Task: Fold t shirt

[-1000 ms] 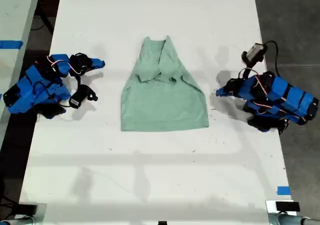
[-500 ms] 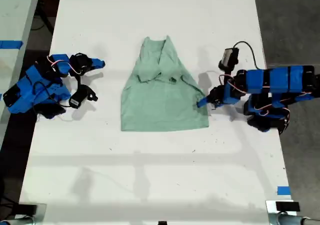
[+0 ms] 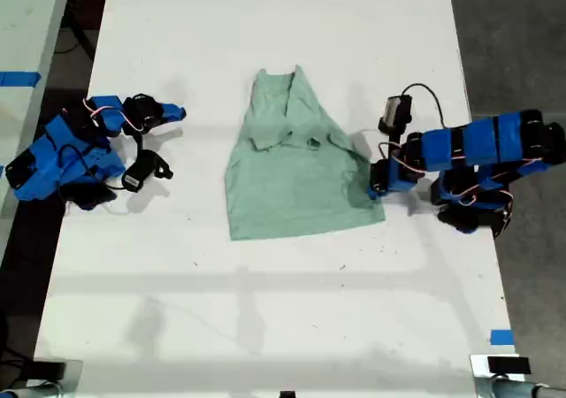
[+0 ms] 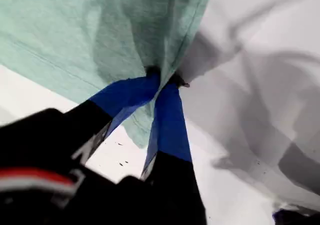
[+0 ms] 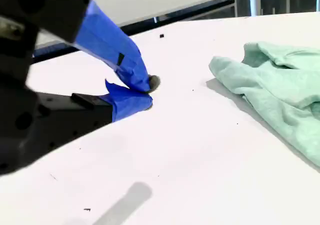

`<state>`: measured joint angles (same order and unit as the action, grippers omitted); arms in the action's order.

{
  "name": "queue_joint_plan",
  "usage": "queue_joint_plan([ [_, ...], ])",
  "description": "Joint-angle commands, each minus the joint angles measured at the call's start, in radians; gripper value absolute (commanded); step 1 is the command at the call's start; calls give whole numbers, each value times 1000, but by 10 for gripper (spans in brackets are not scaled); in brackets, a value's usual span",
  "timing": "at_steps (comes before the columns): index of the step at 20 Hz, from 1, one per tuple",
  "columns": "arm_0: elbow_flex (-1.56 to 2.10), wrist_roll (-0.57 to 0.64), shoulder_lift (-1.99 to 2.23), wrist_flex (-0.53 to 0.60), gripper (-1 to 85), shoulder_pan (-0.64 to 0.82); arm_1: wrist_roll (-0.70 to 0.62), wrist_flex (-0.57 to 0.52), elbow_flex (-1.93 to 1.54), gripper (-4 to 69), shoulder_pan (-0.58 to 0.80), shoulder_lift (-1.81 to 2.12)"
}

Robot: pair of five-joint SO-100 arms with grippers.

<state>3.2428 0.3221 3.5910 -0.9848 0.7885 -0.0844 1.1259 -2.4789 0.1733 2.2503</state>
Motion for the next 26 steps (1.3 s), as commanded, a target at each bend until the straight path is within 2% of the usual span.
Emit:
queue_joint_plan([
  [1,31,5,8,15,-3,-14,-61,150,71,-2,69,183],
  [3,31,5,8,15,-3,-12,-137,236,170,-2,109,241],
  [5,31,6,8,15,-3,-12,-201,258,350,-2,98,160],
  [10,31,6,8,15,-3,-11,-319,253,1066,-2,-71,-549],
  [12,31,5,8,15,-3,-11,-356,291,1384,6,-130,-873],
  [13,31,2,8,14,-3,-11,-368,334,1522,78,-149,-997],
  [14,31,2,8,14,-3,-11,-376,405,1638,233,-152,-1077],
  [15,31,2,8,14,-3,-11,-370,445,1660,297,-146,-1075],
  [18,31,6,8,14,-3,-11,-348,551,1555,329,-98,-831],
  [20,31,6,8,14,-3,-9,-337,571,1368,296,-38,-586],
  [22,31,6,8,14,-3,-9,-314,526,1062,243,38,-282],
  [23,31,6,8,14,-3,-9,-307,494,897,161,78,-124],
  [24,31,6,8,14,-3,-9,-299,463,736,46,112,31],
  [25,31,6,8,14,-3,-9,-302,428,577,5,140,173],
  [26,31,6,8,14,-3,-9,-308,397,426,5,160,295],
])
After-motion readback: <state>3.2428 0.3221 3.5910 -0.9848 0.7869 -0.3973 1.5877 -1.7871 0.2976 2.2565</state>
